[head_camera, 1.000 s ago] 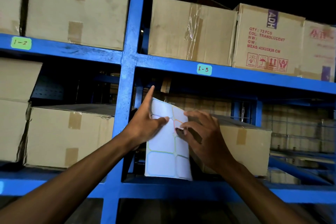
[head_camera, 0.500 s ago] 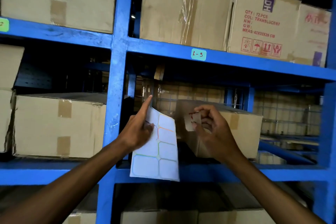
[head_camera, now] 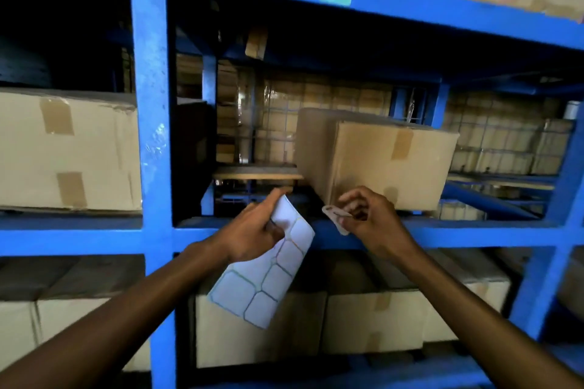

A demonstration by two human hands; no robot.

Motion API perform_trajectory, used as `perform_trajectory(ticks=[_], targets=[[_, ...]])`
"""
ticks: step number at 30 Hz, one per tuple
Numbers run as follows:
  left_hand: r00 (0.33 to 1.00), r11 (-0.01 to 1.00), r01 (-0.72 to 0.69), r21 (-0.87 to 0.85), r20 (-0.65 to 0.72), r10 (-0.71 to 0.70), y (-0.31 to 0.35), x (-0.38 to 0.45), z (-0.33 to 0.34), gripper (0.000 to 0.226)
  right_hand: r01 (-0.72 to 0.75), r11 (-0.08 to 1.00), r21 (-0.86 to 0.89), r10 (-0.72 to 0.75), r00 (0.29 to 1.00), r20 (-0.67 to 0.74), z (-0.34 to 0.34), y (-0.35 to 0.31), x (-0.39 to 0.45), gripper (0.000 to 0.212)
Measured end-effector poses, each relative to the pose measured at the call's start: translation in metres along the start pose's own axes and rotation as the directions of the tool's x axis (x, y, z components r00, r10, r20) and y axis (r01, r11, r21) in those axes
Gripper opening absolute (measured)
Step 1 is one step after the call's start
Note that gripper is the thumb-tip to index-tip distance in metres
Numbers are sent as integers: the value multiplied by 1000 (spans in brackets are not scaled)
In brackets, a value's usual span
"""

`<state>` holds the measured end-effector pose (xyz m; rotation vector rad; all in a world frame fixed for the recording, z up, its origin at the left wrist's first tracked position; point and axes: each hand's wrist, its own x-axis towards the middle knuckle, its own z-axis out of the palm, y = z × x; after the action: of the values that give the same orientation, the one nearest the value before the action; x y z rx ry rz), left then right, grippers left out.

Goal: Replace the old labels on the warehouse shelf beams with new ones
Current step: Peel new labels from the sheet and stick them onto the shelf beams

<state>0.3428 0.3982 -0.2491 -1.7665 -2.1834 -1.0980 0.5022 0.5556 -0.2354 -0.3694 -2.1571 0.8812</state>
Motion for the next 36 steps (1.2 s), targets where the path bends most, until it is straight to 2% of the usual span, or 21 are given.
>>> perform_trajectory(ticks=[2, 4, 7, 10, 18, 24, 30, 36], targets=[[999, 999, 34, -14, 35, -34, -6, 3, 14, 61, -33, 999, 14, 32, 998, 53, 3, 19, 3, 27], [996, 998, 63, 9, 65, -63, -14, 6, 24, 62, -63, 998, 25, 60, 994, 87, 7, 38, 10, 39], [992, 992, 66, 110, 97, -76, -23, 10, 41, 66, -100, 994, 51, 93, 989, 113, 18, 68, 17, 60], [986, 975, 85, 206, 126, -112, -34, 10, 55, 70, -75, 996, 41, 70, 990, 122, 29, 92, 24, 70], [971, 910, 43, 413, 196, -135, -50, 3, 76, 80, -27, 998, 54, 20, 992, 121, 40, 121, 34, 67], [966, 859, -95, 502, 255, -42, -51, 10, 88, 89, 9, 998, 67, -17, 992, 129, 41, 127, 35, 65], [966, 812, -160, 561, 257, 13, -49, 16, 100, 90, 45, 997, 66, -55, 986, 156, 39, 131, 35, 67], [973, 742, -152, 653, 230, -3, -48, 17, 106, 92, 61, 996, 63, -69, 988, 137, 43, 137, 37, 69]])
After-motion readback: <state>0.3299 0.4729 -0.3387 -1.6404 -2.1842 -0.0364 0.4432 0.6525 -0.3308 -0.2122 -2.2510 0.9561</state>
